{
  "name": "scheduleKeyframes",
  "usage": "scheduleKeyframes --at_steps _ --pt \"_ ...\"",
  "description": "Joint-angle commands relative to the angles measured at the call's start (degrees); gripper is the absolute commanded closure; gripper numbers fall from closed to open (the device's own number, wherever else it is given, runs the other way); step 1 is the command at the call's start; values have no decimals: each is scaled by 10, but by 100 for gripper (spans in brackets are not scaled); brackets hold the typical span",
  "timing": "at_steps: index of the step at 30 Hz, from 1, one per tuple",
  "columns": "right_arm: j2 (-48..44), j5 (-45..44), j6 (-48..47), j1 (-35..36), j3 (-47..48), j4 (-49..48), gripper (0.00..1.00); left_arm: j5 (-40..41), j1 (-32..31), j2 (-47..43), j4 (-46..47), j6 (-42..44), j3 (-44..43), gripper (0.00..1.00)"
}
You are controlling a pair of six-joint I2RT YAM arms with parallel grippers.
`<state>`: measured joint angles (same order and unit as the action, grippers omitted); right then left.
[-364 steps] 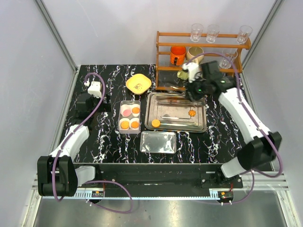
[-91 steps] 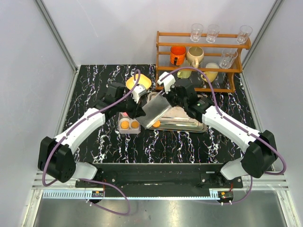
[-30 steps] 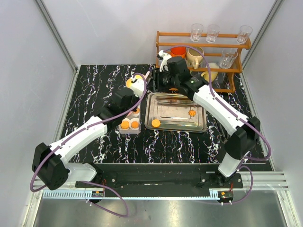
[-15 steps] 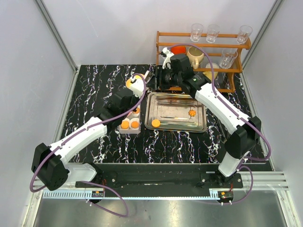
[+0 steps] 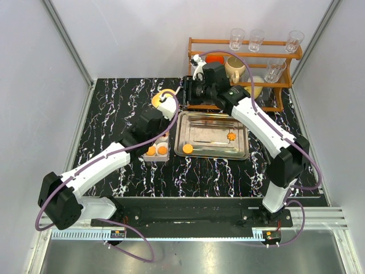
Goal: Pack the cookies
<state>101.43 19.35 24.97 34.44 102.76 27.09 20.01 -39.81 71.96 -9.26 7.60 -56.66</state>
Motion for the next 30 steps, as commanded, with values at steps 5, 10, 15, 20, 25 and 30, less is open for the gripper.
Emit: scheduleKeyframes --at_steps 5,10,15,20,25,30 --pt "33 25 19 -3 53 -28 50 40 -14 -8 55 19 6 100" --pt "54 27 32 -3 62 -28 50 66 -32 3 64 34 4 100" --pt "69 14 40 -2 62 -22 50 108 -54 18 78 59 2 100" --pt "80 -5 40 4 64 -15 52 132 -66 31 83 73 -1 100" --pt "91 -33 35 12 79 5 60 141 -74 34 86 81 -1 91" --pt "101 -53 33 18 91 17 77 141 -77 34 86 86 -1 76"
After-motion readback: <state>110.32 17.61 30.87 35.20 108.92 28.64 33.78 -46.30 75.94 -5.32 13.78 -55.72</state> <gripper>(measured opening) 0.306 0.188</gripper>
